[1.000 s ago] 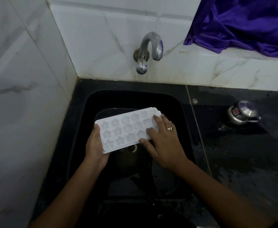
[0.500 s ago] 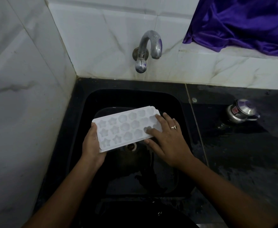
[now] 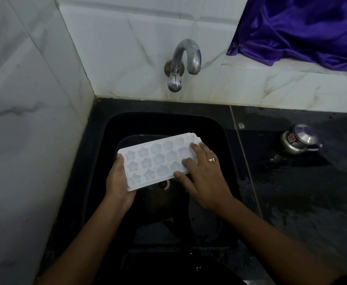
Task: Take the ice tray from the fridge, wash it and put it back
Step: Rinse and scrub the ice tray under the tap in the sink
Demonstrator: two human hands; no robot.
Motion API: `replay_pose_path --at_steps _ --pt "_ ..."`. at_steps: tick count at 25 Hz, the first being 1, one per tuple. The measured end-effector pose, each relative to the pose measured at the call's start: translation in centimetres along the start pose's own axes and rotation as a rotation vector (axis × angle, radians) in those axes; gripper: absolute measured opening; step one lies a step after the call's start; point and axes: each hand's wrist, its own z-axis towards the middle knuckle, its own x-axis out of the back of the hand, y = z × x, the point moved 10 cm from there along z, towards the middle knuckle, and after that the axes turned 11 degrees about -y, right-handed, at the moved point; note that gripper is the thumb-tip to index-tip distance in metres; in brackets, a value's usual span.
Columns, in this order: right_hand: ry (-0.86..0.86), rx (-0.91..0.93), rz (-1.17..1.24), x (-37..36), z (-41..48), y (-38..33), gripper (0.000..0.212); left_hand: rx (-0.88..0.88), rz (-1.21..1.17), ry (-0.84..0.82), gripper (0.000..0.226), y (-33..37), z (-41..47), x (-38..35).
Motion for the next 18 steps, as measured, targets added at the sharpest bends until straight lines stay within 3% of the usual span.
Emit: replay_pose_path --at_steps 5,10,13,18 --pt "-0.01 0.028 -0.042 0.6 -0.3 0.9 0.055 -0.005 -0.01 0.003 0.057 0.4 0.1 0.7" --pt "-0.038 0.055 -0.067 0.0 -0.3 -0.5 0.067 -0.009 -0.004 0.018 0.057 0.3 0.2 0.6" --pt "0.004 0.069 0.001 1.3 -0.5 -0.2 0.061 -0.024 -0.016 0.04 0.056 1.0 0.2 1.3" --pt "-0.111 0.181 -0.048 -0.6 0.1 -2.5 0.057 -0.004 0.008 0.029 0.058 0.5 -0.1 -0.1"
